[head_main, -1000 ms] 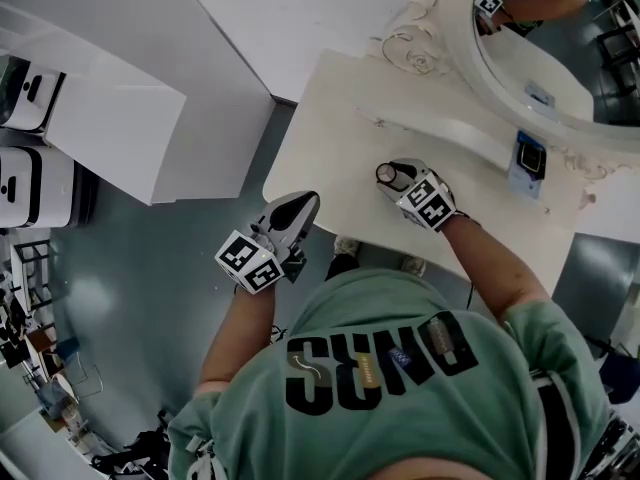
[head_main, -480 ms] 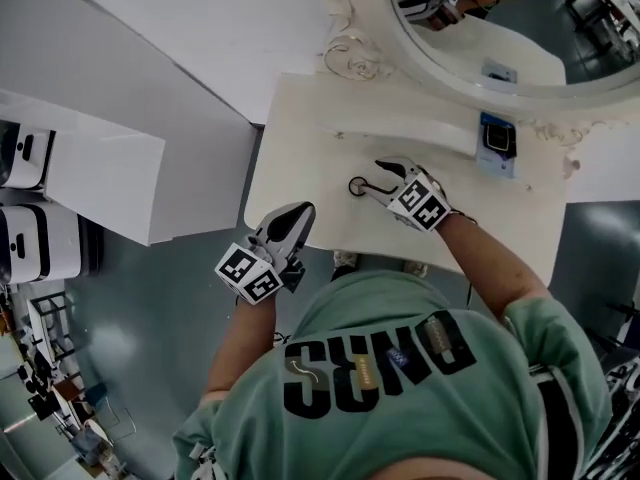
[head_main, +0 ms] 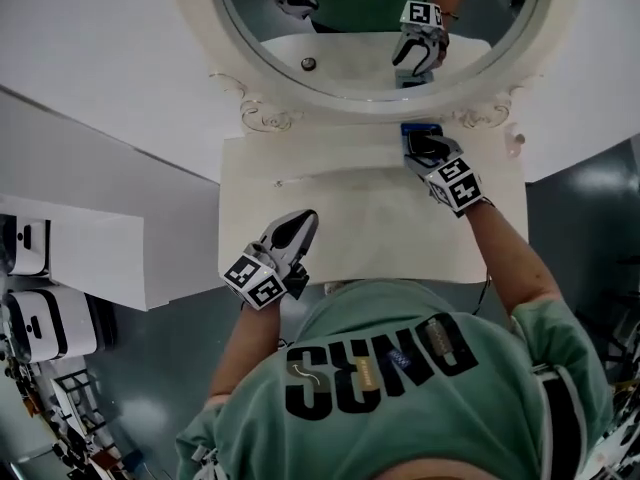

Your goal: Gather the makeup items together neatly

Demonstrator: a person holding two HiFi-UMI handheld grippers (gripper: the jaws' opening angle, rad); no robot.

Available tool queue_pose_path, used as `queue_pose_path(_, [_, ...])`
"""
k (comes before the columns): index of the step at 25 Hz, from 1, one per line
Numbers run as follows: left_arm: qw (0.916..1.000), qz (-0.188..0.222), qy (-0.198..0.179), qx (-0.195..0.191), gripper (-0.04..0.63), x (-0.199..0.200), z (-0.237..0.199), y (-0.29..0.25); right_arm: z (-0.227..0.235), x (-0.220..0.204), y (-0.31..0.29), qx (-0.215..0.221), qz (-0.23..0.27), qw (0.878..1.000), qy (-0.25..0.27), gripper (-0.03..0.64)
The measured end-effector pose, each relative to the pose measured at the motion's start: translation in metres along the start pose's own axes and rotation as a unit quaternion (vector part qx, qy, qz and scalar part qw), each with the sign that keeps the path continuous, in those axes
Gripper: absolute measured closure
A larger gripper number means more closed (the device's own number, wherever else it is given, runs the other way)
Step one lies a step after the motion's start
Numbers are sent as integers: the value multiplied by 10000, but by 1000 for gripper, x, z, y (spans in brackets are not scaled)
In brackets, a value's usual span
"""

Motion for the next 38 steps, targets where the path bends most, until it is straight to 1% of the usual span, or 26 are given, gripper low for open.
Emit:
queue_pose_path(2, [10000, -30, -21, -46, 586, 1, 8, -15, 31, -17, 6, -330, -206, 9991, -195, 382])
queue_pose_path(4, [10000, -65, -42, -40, 586, 2, 13, -25, 55, -33, 12, -613, -324, 9956, -630, 388])
queue_pose_path(5, [9999, -87, -58, -12, 586, 2, 14, -28, 63, -39, 13, -705, -356, 9932, -859, 408])
queue_pose_path(7, [9999, -119, -74, 62, 586, 4, 14, -31, 72, -49, 14, -710, -385, 9895, -1196, 479])
queue_pose_path(9, [9999, -116, -54, 108, 586, 3, 15, -35, 74, -54, 13, -521, -366, 9885, -1370, 485])
queue_pose_path(12, [9998, -117, -34, 129, 586, 2, 18, -43, 74, -55, 8, -223, -412, 9877, -1492, 480])
queue_pose_path(15, [9999, -121, -51, 89, 586, 2, 19, -47, 71, -59, -2, -132, -680, 9865, -1484, 474])
queue_pose_path(21, [9998, -114, 41, 134, 586, 1, 15, -44, 76, -60, -3, -217, -956, 9786, -1811, 471])
queue_pose_path(22, [9998, -113, 59, 139, 586, 1, 13, -42, 77, -61, -3, -286, -1041, 9768, -1850, 478])
queue_pose_path(23, [9998, -112, 67, 131, 586, 1, 12, -41, 78, -63, -4, -388, -1152, 9754, -1837, 511])
queue_pose_path(24, [9998, -110, 68, 116, 586, 0, 11, -39, 78, -65, -5, -487, -1265, 9745, -1786, 529])
queue_pose_path(26, [9999, -90, 61, 86, 586, 0, 7, -34, 77, -68, -7, -592, -1376, 9738, -1708, 534])
queue_pose_path(30, [9999, -32, 108, 40, 586, 2, 0, -23, 77, -63, 2, -785, -1178, 9725, -1847, 538])
queue_pose_path(33, [9999, -33, 119, -37, 586, 5, -9, -10, 63, -48, 21, -878, -848, 9690, -2146, 538])
queue_pose_path(36, [9997, -35, 201, -101, 586, 10, -22, 5, 23, -28, 39, -669, -462, 9641, -2528, 538])
queue_pose_path(38, [9995, -73, 226, -221, 586, 12, -32, 17, -15, -20, 40, -457, -342, 9592, -2770, 538])
Point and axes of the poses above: the fingertips, and each gripper's own axes: y backward along the fingers, z to its right, x out of its top, the point moved 9 cm from there along y, backward along the fingers, and after that the axes turned 3 degrees about -z, right-handed, at the moved point
